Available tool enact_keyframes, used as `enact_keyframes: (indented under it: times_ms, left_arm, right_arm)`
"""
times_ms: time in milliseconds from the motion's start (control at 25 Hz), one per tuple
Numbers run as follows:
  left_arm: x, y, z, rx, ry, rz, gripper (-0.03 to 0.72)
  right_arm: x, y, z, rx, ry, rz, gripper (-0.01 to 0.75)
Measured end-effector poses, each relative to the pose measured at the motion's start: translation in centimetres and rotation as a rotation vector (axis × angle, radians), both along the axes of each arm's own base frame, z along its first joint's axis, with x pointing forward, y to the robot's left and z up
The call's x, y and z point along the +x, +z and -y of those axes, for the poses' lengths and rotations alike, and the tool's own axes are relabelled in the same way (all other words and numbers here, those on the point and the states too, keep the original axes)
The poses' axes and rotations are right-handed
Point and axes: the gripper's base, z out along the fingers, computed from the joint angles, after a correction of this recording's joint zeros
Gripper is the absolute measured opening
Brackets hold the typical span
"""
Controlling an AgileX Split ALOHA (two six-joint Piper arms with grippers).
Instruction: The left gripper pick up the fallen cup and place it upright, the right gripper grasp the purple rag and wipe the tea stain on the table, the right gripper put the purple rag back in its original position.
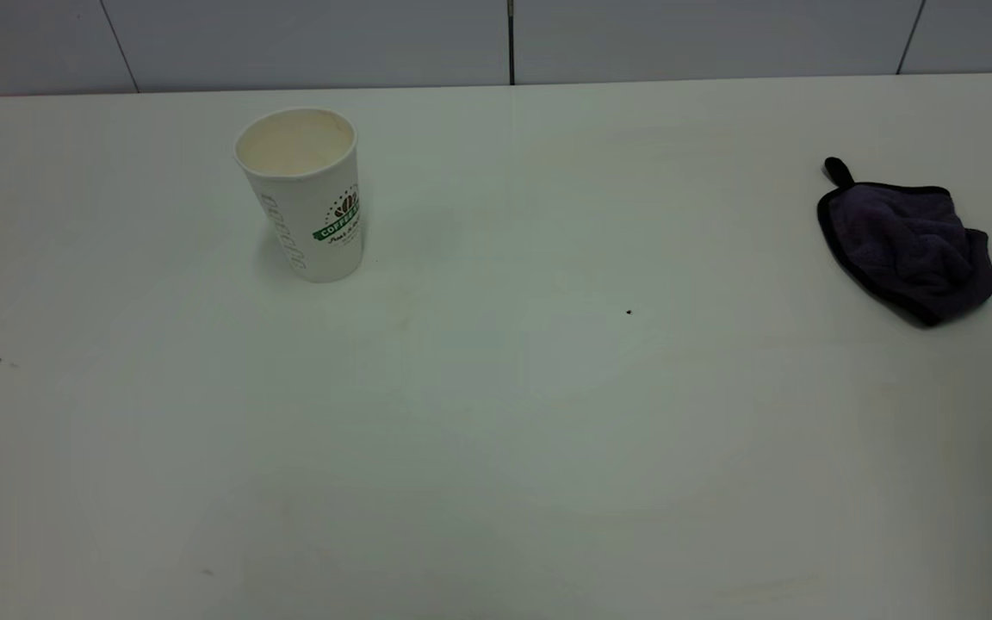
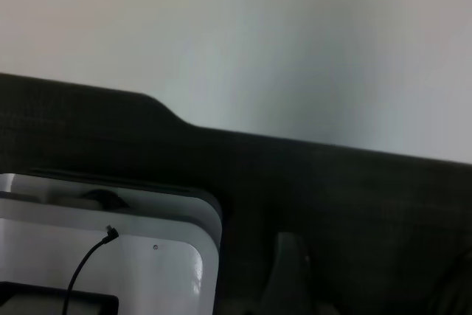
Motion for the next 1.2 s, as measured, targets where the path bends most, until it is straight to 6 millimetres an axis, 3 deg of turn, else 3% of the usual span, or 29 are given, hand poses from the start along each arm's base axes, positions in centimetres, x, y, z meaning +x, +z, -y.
enact_keyframes:
  times_ms: [200,400,920,1200]
  left_arm:
    - [0.0,0.0,0.0,0.0,0.0,0.0,0.585]
    - [0.0,0.0,0.0,0.0,0.0,0.0,0.585]
    - [0.0,0.0,0.0,0.0,0.0,0.0,0.585]
    - [0.0,0.0,0.0,0.0,0.0,0.0,0.585]
  right_arm:
    - [-3.8,-2.3,0.3,0.011,-0.013,0.075,0.659]
    - [-6.4,-2.9,0.6,0.027,-0.014,0.249,0.653]
    - [-10.9,-3.5,1.3,0.016,-0.024,0.526,0.633]
    - [-11.8,-3.5,1.2,0.036,-0.022,0.576,0.616]
